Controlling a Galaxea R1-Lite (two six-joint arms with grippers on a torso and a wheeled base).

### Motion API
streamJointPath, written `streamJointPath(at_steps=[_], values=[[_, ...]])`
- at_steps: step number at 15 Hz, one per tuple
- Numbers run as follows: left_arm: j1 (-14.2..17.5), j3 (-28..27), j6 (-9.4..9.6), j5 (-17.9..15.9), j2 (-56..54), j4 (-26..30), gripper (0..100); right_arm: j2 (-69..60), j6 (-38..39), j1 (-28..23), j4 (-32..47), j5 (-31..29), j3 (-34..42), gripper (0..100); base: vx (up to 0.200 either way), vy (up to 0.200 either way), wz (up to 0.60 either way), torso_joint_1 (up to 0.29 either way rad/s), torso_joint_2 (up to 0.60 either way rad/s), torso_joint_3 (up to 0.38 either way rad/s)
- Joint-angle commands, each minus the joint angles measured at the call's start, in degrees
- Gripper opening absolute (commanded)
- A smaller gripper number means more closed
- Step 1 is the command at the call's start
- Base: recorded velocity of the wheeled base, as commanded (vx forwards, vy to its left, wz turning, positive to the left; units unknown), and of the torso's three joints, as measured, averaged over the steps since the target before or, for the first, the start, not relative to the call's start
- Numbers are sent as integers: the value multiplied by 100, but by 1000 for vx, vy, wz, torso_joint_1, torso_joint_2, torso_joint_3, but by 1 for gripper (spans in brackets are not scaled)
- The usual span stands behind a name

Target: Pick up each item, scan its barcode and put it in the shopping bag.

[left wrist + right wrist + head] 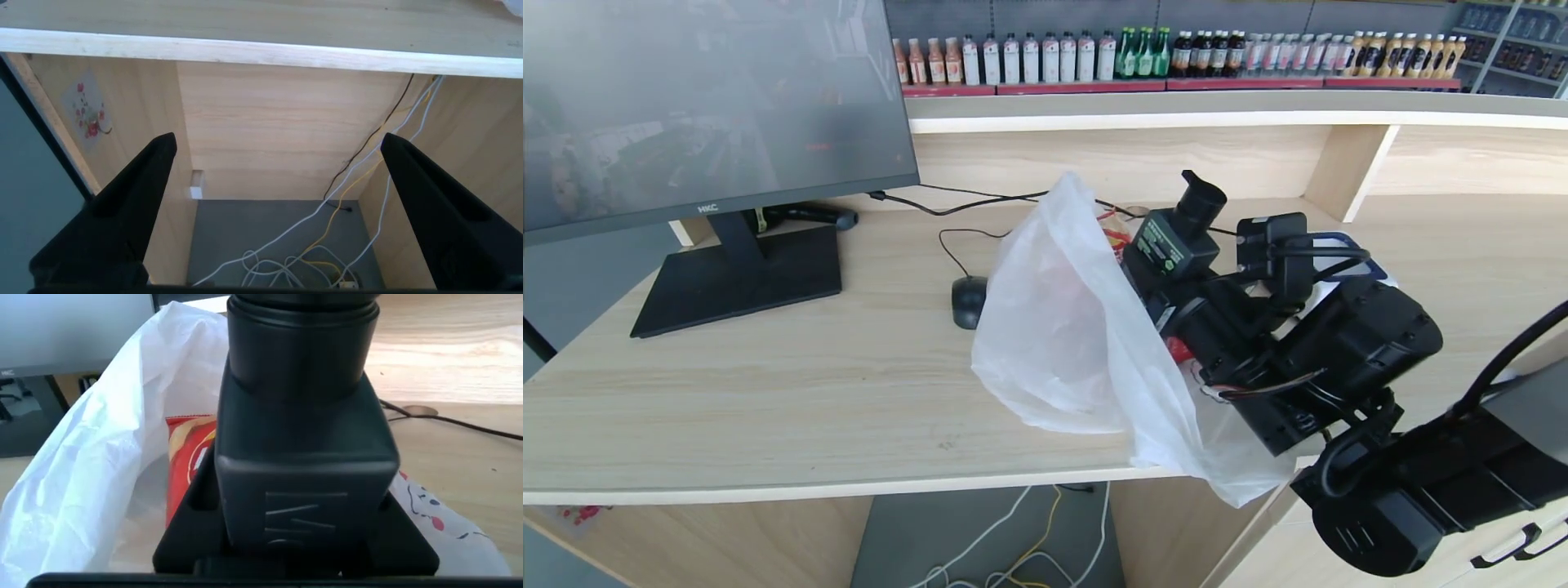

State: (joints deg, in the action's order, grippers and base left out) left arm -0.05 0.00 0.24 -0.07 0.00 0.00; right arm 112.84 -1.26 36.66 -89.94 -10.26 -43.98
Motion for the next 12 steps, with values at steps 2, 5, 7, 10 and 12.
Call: streamJointPath(at_steps=[2,5,7,10,12], values=[[-4,0,2,-1,0,0,100,-429,38,26,-6,7,-14,0,0,0,0,0,0,0],[5,0,-7,-1,0,0,100,-640,451,140,-6,-37,-14,0,0,0,0,0,0,0],[5,0,-7,-1,0,0,100,-508,1330,210,21,-353,-146,0,0,0,0,0,0,0],[-4,0,2,-1,0,0,100,-464,2622,219,812,-389,-550,0,0,0,0,0,0,0],[5,0,2,-1,0,0,100,-341,3290,114,1392,-389,-1121,0,0,0,0,0,0,0]])
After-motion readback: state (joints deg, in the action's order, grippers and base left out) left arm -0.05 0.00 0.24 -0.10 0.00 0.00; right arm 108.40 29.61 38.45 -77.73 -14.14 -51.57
